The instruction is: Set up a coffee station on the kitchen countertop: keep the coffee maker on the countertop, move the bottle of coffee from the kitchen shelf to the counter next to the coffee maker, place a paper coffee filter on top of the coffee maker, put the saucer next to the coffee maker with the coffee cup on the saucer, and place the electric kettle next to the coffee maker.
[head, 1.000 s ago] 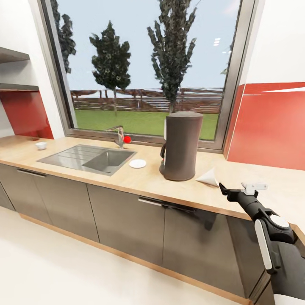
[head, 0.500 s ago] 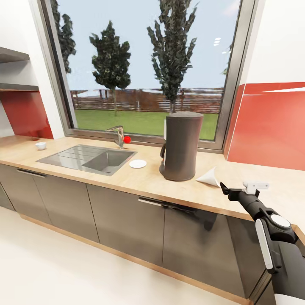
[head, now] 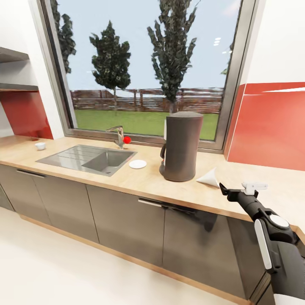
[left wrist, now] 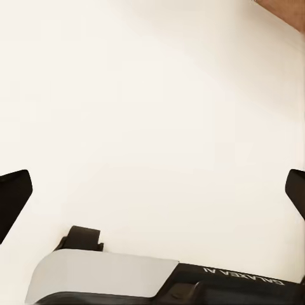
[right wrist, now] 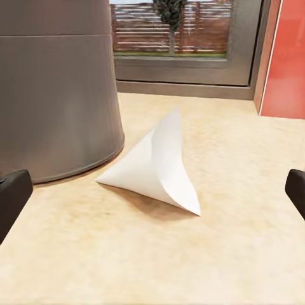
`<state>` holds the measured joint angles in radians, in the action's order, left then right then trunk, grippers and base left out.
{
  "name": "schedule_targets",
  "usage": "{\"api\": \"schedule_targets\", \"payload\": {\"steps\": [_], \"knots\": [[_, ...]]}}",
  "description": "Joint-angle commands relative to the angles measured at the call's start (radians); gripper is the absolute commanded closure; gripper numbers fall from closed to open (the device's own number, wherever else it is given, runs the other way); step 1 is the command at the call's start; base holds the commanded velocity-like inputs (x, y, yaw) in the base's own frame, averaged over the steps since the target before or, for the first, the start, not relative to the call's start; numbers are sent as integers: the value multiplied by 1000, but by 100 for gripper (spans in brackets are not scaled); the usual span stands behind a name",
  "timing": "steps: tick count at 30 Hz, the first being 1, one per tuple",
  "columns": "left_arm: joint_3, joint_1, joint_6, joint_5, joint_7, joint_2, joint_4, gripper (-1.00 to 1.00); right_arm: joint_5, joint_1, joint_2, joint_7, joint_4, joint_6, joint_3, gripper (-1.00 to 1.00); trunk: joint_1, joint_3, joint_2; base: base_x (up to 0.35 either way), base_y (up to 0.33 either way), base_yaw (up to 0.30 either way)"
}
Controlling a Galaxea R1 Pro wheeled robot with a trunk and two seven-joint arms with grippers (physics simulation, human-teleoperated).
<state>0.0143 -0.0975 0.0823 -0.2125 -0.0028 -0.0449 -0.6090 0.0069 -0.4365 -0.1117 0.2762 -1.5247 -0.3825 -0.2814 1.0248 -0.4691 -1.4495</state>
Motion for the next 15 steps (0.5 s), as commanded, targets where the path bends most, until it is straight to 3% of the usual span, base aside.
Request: {"api": "schedule_targets", "payload": {"steps": [1, 15], "knots": [[2, 0, 1, -6, 0, -2, -1, -100, 0, -1, 0, 6, 0, -6, -1, -100, 0, -1, 0, 144, 0, 0], [3, -1, 1, -5, 0, -9, -2, -100, -1, -1, 1, 6, 16, -6, 0, -100, 0, -1, 0, 153, 0, 0]]}}
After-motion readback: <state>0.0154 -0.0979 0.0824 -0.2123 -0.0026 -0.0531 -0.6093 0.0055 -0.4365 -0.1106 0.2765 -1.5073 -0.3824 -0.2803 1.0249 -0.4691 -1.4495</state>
